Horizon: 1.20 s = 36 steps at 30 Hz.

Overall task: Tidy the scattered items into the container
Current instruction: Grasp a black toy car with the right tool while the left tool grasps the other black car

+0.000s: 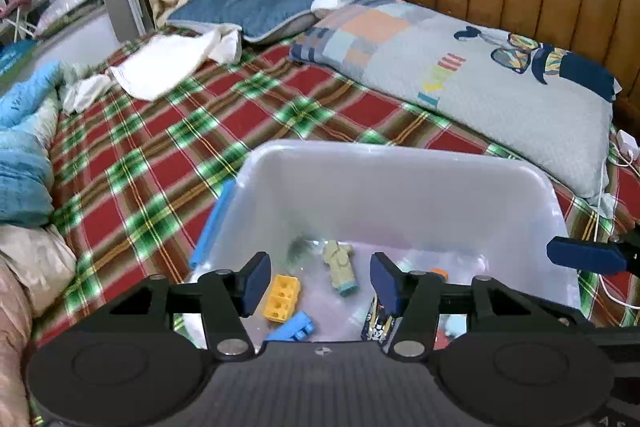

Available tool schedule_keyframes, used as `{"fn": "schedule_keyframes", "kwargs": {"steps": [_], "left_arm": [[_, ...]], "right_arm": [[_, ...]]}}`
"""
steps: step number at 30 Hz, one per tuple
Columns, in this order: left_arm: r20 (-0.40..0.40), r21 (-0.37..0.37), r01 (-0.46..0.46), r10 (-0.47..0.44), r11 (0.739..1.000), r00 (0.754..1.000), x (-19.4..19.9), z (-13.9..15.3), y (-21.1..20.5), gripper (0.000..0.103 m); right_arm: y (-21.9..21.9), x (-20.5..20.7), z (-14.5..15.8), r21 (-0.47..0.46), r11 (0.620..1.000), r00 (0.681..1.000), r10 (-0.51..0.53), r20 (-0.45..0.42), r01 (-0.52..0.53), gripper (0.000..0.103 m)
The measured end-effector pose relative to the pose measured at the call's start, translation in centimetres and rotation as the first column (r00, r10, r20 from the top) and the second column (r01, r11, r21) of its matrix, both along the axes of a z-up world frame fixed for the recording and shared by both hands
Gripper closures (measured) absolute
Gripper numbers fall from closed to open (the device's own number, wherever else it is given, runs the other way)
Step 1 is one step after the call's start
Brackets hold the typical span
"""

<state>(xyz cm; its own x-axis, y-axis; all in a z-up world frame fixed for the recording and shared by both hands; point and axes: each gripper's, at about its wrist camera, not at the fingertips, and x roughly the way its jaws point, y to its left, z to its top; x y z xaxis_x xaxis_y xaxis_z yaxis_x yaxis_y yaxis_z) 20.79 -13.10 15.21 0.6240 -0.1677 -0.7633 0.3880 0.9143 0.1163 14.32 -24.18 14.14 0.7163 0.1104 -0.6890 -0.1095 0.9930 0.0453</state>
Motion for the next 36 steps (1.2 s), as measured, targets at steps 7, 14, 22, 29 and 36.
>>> {"fn": "schedule_keyframes", "kwargs": {"steps": [7, 14, 22, 29, 36], "left_arm": [[-0.004, 0.019, -0.024, 0.024, 1.000, 1.000, -2.4, -0.5, 3.4, 0.040], [-0.051, -0.024, -0.188, 0.186, 0.982, 0.981, -5.2, -1.2, 9.4, 0.040], [-0.168, -0.031, -0.329, 0.319, 0.944, 0.933, -9.4, -4.7, 15.0, 0.038], [-0.232, 0.000, -0.320, 0.312, 0.947, 0.922, -12.4, -7.4, 15.7, 0.038], [-0.270, -0.004, -0.248, 0.237, 0.969, 0.933, -14.3, -8.6, 14.5, 0.038]], "right_arm": [[1.5, -2.1, 1.2, 0.037, 0.996, 0.995, 0.081, 0.057, -0.084, 0.051], [4.0, -5.0, 1.4, 0.101, 0.981, 0.983, 0.158, 0.091, -0.167, 0.050], [6.7, -6.6, -3.0, 0.064, 0.963, 0.962, 0.267, -0.058, -0.263, 0.049], [9.0, -5.1, -8.0, -0.023, 0.950, 0.937, 0.305, -0.169, -0.313, 0.049], [10.9, -1.9, -11.6, -0.182, 0.868, 0.879, 0.421, -0.223, -0.462, 0.050]]}}
